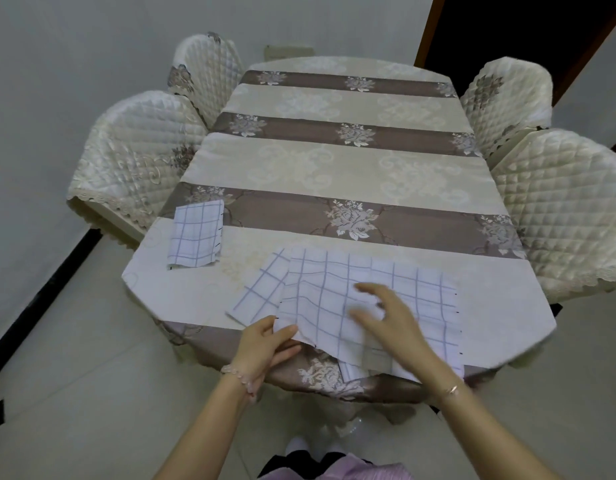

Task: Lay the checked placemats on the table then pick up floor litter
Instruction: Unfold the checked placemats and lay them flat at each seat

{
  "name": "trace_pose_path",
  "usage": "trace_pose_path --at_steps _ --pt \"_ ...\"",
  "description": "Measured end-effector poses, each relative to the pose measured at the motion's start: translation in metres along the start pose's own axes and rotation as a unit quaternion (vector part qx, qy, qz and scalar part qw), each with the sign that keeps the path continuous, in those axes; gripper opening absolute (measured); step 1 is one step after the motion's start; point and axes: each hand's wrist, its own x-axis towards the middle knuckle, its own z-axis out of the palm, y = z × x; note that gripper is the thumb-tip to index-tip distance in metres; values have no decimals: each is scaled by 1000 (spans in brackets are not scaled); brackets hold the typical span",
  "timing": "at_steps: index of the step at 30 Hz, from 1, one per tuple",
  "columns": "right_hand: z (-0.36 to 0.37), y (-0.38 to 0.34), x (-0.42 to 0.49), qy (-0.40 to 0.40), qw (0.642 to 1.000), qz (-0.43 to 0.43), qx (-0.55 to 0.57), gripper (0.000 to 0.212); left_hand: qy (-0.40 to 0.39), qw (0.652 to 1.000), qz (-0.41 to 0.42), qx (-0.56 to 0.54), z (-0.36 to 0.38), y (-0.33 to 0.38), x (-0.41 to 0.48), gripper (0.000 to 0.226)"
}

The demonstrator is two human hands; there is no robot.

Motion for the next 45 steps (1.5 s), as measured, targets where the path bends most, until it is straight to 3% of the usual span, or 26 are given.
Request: trace_pose_path --at_steps 2,4,9,11,13,19,22,24,28,32,36,39,45 --pt "27 -13 -15 -63 996 -54 -34 43 -10 1000 18 -6 6 4 -5 16" --pt "41 -19 -20 -74 995 -67 -20 38 -15 999 31 2 12 8 -8 27" --pt "38 -25 -23 -1 996 -56 63 9 -13 997 80 20 27 23 -19 12" --pt "28 -28 -22 -1 992 -34 119 11 -26 993 106 32 27 32 -22 18" --pt "12 -31 -17 18 986 -19 163 15 -38 990 129 49 20 43 -27 4" --pt "-64 -31 5 138 964 25 227 22 1 982 190 16 -26 88 -22 10" --pt "-101 -29 19 189 956 36 223 15 14 982 186 -28 -48 111 -7 11" --pt "-121 -26 31 209 949 60 228 28 21 983 177 -37 -59 124 9 23" --pt "-147 -11 58 154 965 104 187 24 52 986 161 -10 -72 148 44 35" --pt "-151 13 92 138 959 155 193 15 93 979 161 86 -69 159 83 16" --pt "-144 45 125 134 952 209 181 27 148 961 134 193 -70 161 124 28" --pt "-137 69 139 154 945 244 155 49 130 969 70 200 -71 148 144 31" --pt "-123 100 124 134 932 287 176 41 75 977 -28 197 -90 96 135 16"
